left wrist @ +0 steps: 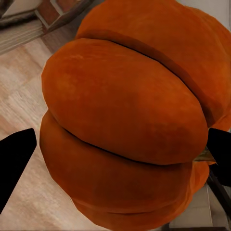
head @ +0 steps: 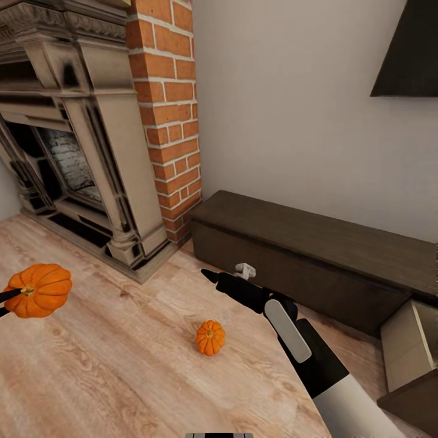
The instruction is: Place each of the two pumpkins and all three candles from the living room inside a cabinet in the living room (use any cabinet), then make sure every cabinet is closed, and position the cauldron so it is next to a table in the living room.
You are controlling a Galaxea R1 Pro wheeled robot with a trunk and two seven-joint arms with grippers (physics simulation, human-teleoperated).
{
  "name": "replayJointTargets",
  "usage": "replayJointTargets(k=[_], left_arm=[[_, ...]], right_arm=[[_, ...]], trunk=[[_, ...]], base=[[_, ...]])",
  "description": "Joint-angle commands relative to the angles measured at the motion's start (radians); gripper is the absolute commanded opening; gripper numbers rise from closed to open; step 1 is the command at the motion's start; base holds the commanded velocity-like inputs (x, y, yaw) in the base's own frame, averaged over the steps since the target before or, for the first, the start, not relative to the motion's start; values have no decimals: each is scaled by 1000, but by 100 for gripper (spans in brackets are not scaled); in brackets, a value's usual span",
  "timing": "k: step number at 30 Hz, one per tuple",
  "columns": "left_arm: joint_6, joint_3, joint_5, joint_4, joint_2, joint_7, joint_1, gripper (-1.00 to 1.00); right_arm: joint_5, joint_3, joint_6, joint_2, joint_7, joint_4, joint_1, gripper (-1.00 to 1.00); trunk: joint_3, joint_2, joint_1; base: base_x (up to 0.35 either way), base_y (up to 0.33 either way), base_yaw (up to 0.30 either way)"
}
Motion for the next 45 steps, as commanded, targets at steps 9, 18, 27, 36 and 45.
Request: replayJointTargets(k=[9, 18, 27, 36, 45], left_arm=[[9, 17, 8, 36, 4, -2, 0, -100], [9, 19, 9, 37, 3, -3, 0, -100], [9, 18, 9, 37, 0, -3, 0, -100], [8, 15, 8, 37, -6, -3, 0, -100], [9, 19, 10, 37, -5, -3, 0, -100]], right_arm=[[-7, 0, -13, 1, -96, 16, -1, 100], [7, 7, -21, 3, -245, 254, -1, 100], [17, 11, -72, 7, -75, 421, -5, 100], [47, -3, -85, -1, 95, 447, -5, 100], [41, -4, -89, -7, 106, 463, 36, 100]], trunk=[[6, 0, 0], [6, 0, 0], [6, 0, 0], [6, 0, 0], [6, 0, 0]], base=[[29, 172, -209], [29, 68, -15], [187, 110, 0], [124, 60, 0], [55, 73, 0]])
